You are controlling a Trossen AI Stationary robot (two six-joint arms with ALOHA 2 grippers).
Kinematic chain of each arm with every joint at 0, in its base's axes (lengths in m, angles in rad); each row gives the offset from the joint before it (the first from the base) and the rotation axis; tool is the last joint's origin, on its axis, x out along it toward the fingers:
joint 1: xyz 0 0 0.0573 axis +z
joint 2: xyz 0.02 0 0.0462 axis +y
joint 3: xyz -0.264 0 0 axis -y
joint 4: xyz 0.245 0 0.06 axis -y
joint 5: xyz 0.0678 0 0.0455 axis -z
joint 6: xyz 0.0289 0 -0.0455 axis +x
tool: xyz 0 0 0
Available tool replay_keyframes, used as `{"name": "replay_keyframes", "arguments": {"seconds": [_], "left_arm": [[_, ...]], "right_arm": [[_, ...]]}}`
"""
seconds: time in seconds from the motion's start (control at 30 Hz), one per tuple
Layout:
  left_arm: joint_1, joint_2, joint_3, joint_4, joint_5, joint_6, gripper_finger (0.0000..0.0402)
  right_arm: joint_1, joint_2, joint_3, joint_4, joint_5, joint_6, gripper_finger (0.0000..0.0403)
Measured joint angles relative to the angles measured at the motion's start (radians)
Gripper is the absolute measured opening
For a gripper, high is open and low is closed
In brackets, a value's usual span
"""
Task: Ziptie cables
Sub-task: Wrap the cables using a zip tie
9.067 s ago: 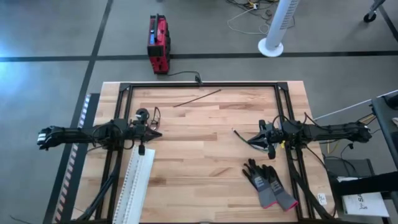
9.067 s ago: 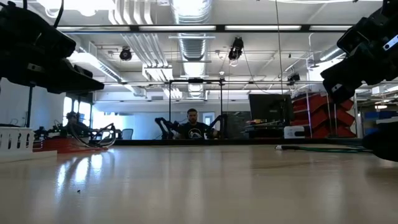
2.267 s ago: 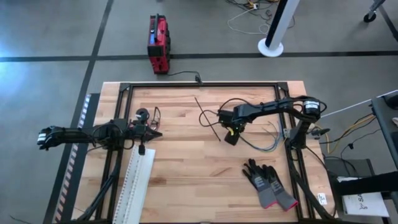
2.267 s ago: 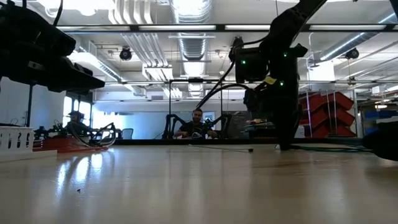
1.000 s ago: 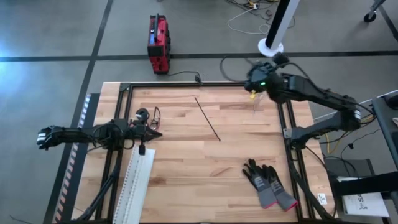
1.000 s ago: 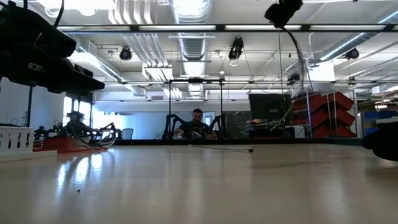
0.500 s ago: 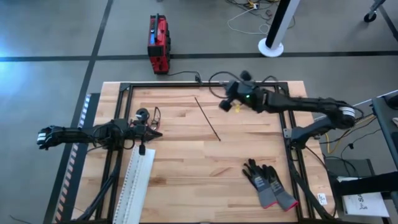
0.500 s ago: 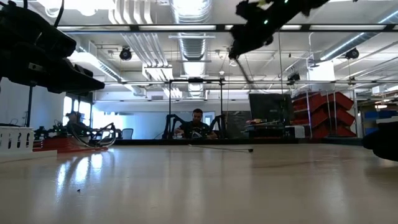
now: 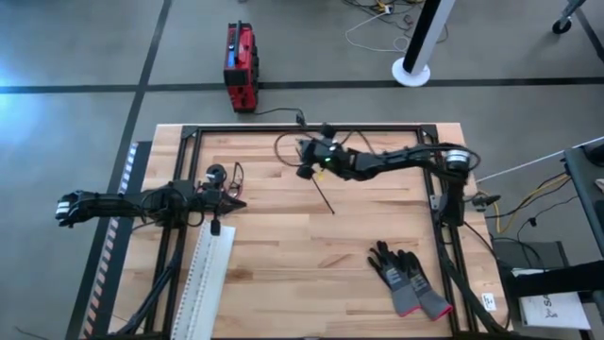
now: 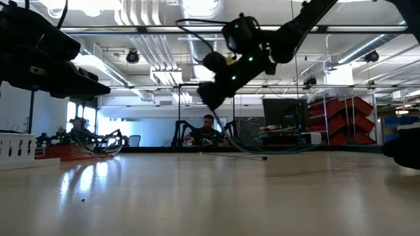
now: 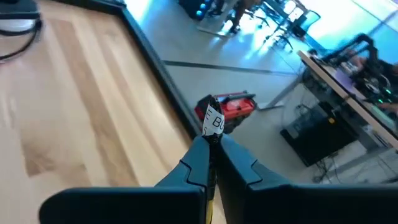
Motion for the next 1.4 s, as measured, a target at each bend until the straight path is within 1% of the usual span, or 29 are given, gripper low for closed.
{"name": "replay_keyframes", "arguments": {"seconds": [0.27,0.4,0.57,0.7,1.07,1.2,1.27,1.4], "left_arm": [[0.000,0.002,0.000,0.001,0.000,0.000,0.0004],[0.000,0.002,0.000,0.008,0.000,0.000,0.0004],[0.000,0.004,0.000,0.009,0.000,0.000,0.0004],[0.000,0.006,0.000,0.015,0.000,0.000,0.0004],[0.000,0.012,0.001,0.027,0.000,0.000,0.0004],[0.000,0.017,0.001,0.032,0.000,0.000,0.0004],[0.000,0.017,0.001,0.035,0.000,0.000,0.0004],[0.000,0.018,0.001,0.036,0.000,0.000,0.0004]], "right_arm": [[0.037,0.174,0.194,0.005,0.003,-0.035,0.0002],[0.058,0.242,0.269,0.014,0.000,-0.085,0.0002],[0.078,0.326,0.357,0.020,0.001,-0.099,0.0002],[0.094,0.353,0.396,0.026,0.003,-0.073,0.0002],[0.166,0.354,0.400,-0.023,-0.011,-0.059,0.0006],[0.171,0.354,0.395,-0.051,-0.011,0.036,0.0031],[0.172,0.354,0.396,-0.073,-0.012,0.075,0.0056],[0.173,0.348,0.414,-0.171,-0.071,0.134,0.0116]]}}
